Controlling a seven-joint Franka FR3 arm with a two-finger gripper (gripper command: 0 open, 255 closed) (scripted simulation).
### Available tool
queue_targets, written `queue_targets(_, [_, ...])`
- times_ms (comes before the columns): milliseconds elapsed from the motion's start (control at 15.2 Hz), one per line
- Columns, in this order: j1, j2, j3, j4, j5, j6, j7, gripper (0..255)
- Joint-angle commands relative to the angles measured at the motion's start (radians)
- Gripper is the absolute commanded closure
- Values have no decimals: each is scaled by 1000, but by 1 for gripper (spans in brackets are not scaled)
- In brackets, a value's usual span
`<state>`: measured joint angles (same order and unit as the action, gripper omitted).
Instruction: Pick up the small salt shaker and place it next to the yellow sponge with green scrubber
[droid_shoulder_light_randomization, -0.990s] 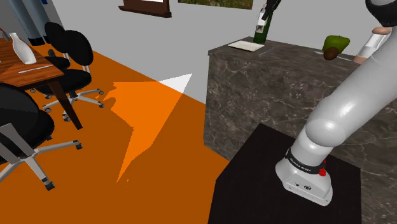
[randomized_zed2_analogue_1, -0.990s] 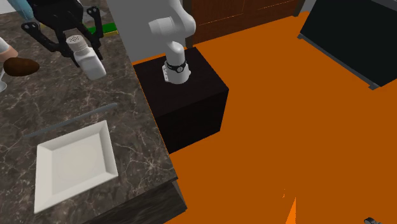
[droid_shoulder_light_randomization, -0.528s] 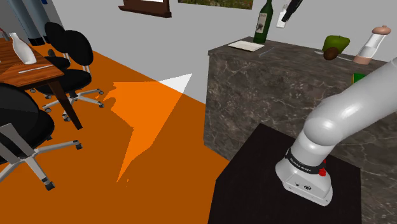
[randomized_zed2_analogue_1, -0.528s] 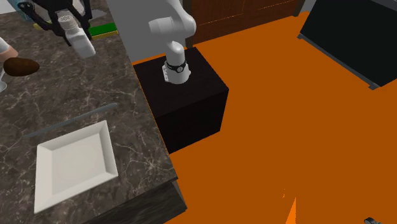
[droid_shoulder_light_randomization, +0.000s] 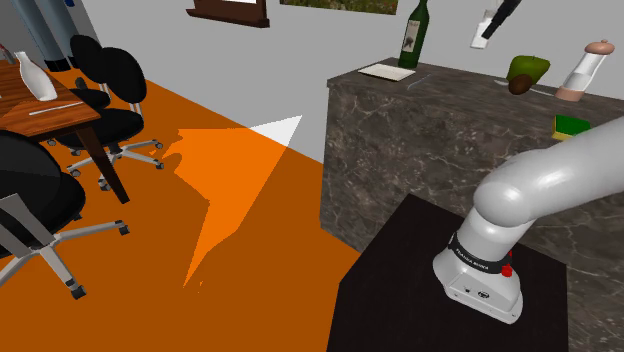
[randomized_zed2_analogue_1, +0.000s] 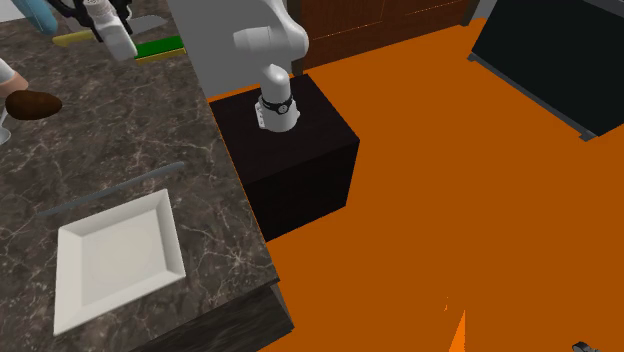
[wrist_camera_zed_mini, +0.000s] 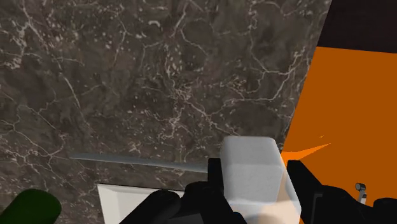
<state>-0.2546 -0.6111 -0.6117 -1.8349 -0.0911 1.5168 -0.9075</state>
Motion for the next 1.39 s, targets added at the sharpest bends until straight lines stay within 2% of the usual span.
queue_targets(0, [-16,-28,-19,-1,-19,-25,-32,255])
queue_targets(726, [-95,-160,-130,50,-132,-182,-218,255])
queue_targets(1320, [-99,-193,-269,200,-230,-314,-407,255])
